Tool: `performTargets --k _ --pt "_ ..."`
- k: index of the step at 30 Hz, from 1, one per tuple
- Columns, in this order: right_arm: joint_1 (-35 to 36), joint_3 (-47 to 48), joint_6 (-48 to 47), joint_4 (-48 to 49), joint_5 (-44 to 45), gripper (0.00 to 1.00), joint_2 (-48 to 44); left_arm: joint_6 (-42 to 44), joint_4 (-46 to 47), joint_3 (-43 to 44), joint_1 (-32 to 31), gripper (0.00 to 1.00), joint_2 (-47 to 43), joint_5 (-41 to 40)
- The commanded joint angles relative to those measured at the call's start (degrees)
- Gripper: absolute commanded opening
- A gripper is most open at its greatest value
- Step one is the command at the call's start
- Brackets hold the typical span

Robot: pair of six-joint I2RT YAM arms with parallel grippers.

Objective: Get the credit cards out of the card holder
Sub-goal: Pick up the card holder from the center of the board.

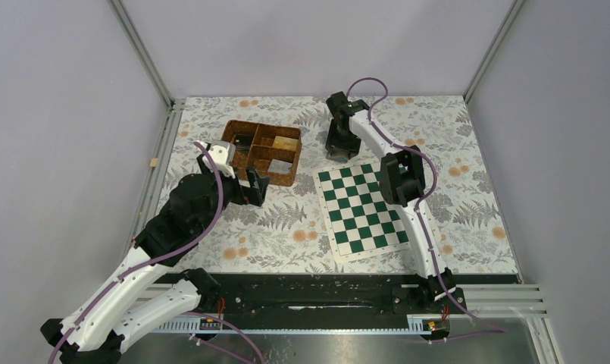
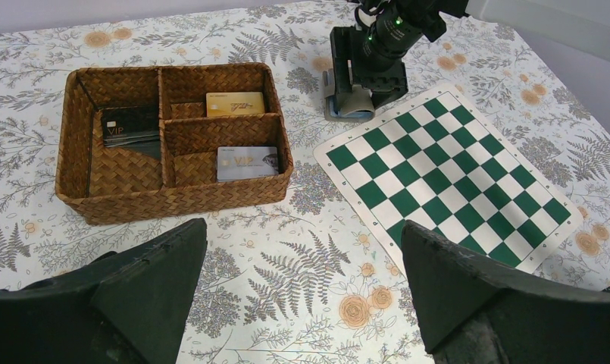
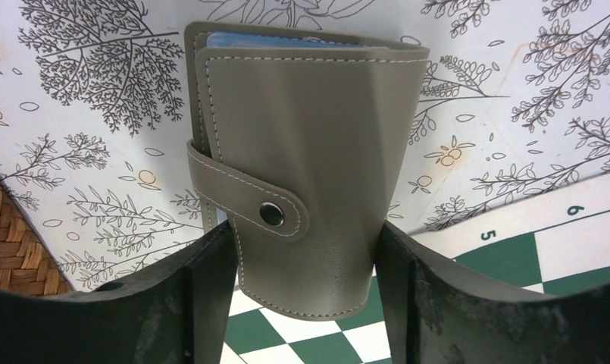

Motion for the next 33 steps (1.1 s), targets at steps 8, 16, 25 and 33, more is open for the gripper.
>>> performTargets --k 8,16,25,33 --pt "-0.74 -2.98 -8.27 3.29 3.22 0.64 -14.05 -0.3 0.99 1.95 0.24 0.98 0.34 -1.42" --pt "0.07 -24.31 -10.48 9.49 -1.57 0.61 -33.42 -8.42 -3.55 2.66 0.26 0.98 2.46 -3.17" --pt "9.99 -66.35 -5.86 25.8 -9.56 0.6 -65.29 -27.56 -3.31 -5.34 0.31 0.9 0.3 16.08" --pt "27.48 -91.77 4.57 50.92 -16.11 0.6 -78.13 -35.87 7.7 -17.08 0.23 0.8 -1.13 24.48"
